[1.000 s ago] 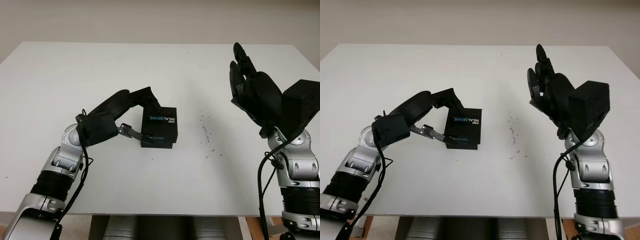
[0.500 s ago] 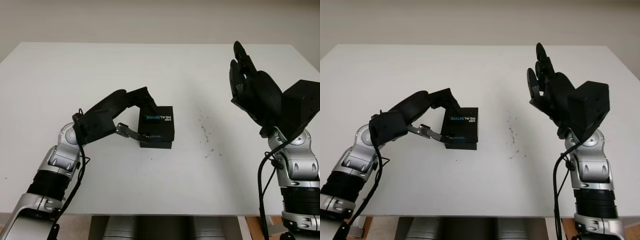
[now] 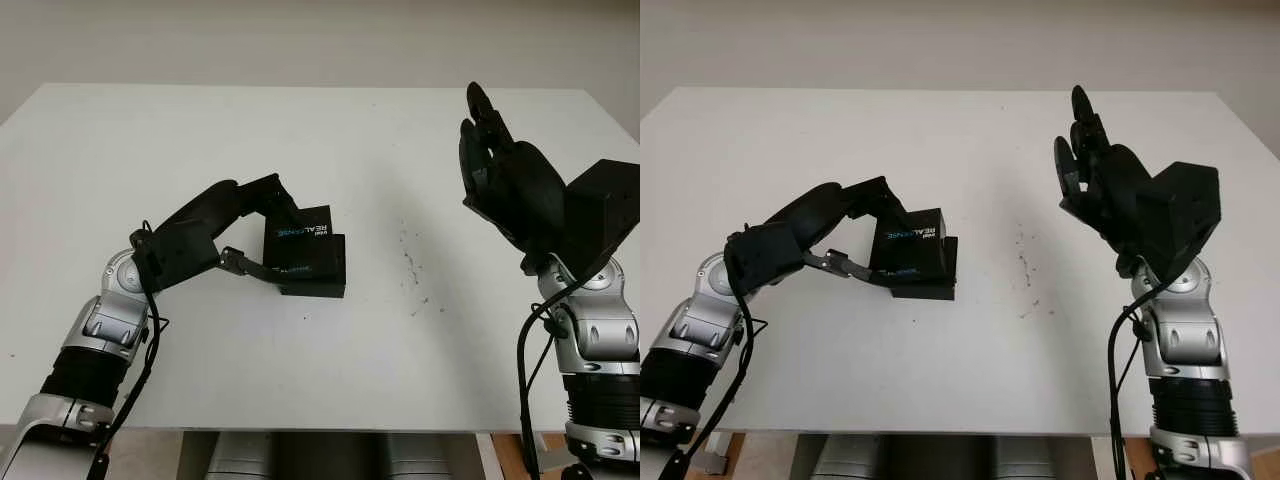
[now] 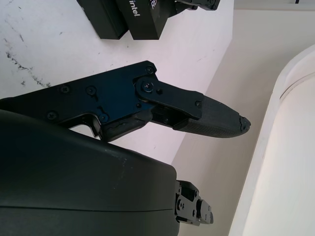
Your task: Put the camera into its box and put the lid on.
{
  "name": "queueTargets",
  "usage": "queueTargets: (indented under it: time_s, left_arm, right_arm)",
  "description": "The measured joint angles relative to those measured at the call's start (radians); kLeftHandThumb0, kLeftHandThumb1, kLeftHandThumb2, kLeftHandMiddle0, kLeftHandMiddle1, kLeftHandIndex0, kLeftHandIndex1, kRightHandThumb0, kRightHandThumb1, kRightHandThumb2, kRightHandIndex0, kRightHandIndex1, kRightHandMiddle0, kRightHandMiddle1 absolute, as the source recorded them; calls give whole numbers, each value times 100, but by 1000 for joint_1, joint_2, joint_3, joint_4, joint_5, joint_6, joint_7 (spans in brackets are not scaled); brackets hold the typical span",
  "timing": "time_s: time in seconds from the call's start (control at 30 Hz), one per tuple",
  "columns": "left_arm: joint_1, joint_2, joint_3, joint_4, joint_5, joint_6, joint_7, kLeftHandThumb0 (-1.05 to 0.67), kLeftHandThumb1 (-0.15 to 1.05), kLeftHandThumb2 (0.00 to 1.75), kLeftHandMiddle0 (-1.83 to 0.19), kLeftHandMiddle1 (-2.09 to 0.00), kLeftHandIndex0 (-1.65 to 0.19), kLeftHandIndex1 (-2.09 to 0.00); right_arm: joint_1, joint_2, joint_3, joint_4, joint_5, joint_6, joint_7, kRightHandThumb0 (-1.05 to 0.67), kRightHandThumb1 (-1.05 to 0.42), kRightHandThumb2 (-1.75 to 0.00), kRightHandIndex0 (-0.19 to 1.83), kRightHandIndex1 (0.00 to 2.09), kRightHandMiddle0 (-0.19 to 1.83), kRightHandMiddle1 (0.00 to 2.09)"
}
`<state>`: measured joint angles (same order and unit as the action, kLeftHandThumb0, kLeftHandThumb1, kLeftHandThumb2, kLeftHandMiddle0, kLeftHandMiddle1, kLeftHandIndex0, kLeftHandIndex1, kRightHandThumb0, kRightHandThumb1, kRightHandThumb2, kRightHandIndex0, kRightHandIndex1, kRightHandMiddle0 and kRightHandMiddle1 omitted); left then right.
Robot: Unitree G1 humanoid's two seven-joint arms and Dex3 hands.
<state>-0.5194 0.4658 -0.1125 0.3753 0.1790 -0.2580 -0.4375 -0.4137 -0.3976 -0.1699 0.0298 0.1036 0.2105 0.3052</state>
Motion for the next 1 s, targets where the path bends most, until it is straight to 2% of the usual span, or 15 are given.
queueTargets:
  time_s: [0.63, 1.0]
  left_arm:
    - [1, -22, -1, 1, -6, 4, -2, -13, 101, 5, -31, -158, -24, -145]
    - [-14, -45, -19, 54, -10, -34, -11, -14, 100, 5, -34, -161, -25, -148]
  right_arm:
    - [0, -1, -1, 0, 2, 7, -10, -76, -105, -74, -19, 0, -19, 0]
    - [0, -6, -2, -1, 5, 9, -5, -75, -105, -73, -19, 0, -19, 0]
